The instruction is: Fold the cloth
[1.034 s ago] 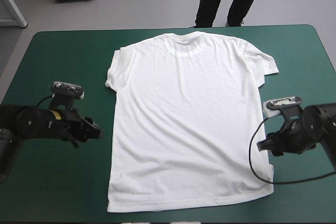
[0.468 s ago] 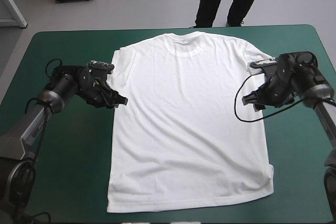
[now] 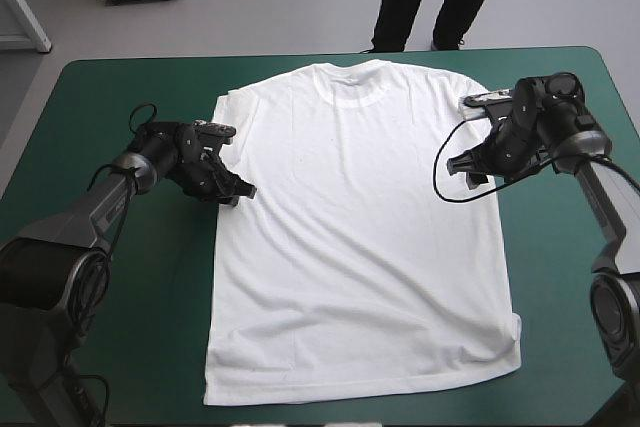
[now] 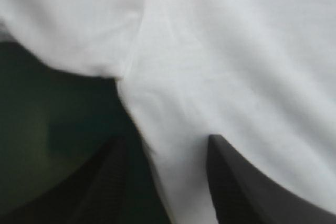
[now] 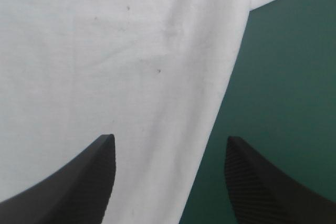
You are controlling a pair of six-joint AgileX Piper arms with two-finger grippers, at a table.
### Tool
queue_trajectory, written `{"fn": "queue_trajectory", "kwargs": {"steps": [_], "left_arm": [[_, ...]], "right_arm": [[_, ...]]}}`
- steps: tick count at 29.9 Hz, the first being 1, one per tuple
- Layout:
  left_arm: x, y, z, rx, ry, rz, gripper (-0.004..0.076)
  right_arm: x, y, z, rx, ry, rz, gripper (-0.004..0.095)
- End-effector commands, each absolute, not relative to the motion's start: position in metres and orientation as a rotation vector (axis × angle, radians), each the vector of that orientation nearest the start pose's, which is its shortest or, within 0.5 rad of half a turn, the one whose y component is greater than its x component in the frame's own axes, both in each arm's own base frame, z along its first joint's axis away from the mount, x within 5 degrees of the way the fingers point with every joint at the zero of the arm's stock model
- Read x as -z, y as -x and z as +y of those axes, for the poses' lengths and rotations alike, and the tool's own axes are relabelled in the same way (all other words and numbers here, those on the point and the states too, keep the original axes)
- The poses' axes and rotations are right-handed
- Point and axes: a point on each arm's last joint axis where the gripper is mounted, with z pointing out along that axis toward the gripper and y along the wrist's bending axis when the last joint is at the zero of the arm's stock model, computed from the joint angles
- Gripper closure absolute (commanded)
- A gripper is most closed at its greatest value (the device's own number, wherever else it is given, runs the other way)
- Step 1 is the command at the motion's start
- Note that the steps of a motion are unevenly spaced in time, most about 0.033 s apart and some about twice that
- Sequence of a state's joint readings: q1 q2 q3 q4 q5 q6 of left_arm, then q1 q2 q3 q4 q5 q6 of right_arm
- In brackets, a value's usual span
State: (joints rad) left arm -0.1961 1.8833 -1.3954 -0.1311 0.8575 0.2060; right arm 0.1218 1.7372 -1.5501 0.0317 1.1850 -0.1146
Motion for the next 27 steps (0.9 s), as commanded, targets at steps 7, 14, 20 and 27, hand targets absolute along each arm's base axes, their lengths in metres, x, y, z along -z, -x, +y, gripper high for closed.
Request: {"fn": "queue_trajectory", "kwargs": {"steps": [7, 14, 20, 27], "left_arm": [[-0.222, -0.393, -0.090, 0.200, -0.470, 2.773, 0.0617], [-0.219, -0.392, -0.093, 0.231, -0.515, 2.773, 0.0746], [-0.219, -0.391, -0.094, 0.256, -0.532, 2.775, 0.0746], [-0.219, -0.390, -0.096, 0.282, -0.535, 2.780, 0.0746]], "right_arm": [[-0.308, -0.372, 0.047, -0.037, 0.345, 2.762, 0.0340], [-0.286, -0.389, 0.043, 0.047, 0.363, 2.764, 0.0340], [-0.273, -0.403, 0.043, 0.064, 0.357, 2.786, 0.0340], [-0.247, -0.415, 0.041, 0.054, 0.315, 2.848, 0.0340]]}}
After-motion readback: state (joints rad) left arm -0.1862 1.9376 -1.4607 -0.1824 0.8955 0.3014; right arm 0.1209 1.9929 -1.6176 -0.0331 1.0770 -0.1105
